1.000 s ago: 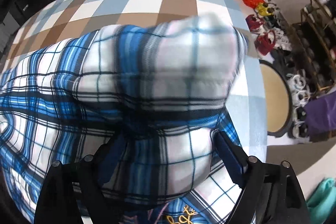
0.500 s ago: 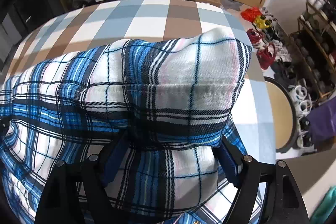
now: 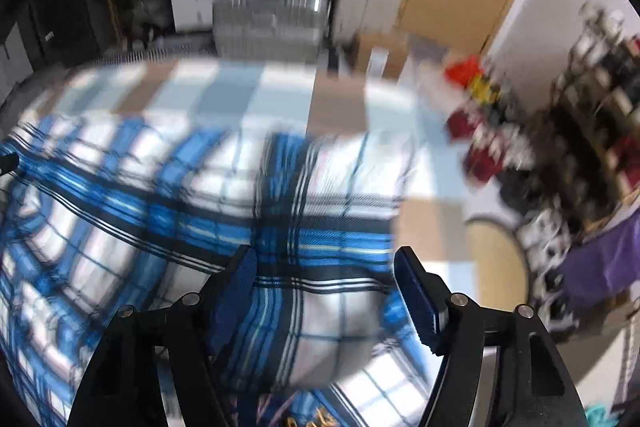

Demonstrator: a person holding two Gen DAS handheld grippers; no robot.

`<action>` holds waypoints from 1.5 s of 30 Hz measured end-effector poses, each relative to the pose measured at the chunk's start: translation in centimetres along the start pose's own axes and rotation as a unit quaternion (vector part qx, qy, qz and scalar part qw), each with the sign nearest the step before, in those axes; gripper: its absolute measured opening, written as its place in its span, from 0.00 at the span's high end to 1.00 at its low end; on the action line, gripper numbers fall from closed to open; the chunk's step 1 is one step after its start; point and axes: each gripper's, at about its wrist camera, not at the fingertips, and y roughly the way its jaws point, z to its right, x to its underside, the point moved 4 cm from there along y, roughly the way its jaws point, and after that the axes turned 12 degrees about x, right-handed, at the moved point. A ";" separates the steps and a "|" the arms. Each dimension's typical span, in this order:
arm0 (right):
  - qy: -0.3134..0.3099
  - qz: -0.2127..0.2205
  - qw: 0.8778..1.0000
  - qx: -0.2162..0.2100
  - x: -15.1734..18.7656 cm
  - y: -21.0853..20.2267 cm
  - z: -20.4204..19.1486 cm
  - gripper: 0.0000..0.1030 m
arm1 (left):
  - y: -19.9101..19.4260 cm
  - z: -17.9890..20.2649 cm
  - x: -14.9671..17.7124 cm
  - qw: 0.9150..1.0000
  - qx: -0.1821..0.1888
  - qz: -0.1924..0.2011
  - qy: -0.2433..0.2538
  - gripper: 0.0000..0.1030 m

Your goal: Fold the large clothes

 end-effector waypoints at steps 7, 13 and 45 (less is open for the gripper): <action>-0.076 -0.041 0.993 -0.080 4.5 -1.3 -7.3 0.46 | 1.2 9.6 6.7 0.984 0.125 -0.076 0.100 0.15; -0.078 -0.039 0.994 -0.067 9.4 -1.1 -7.6 0.50 | 3.9 8.0 10.9 0.981 0.154 -0.118 0.004 0.12; 0.139 0.099 0.941 -0.291 23.8 -25.9 -4.1 0.16 | -9.5 -5.0 28.7 0.976 0.114 -0.149 -0.110 0.14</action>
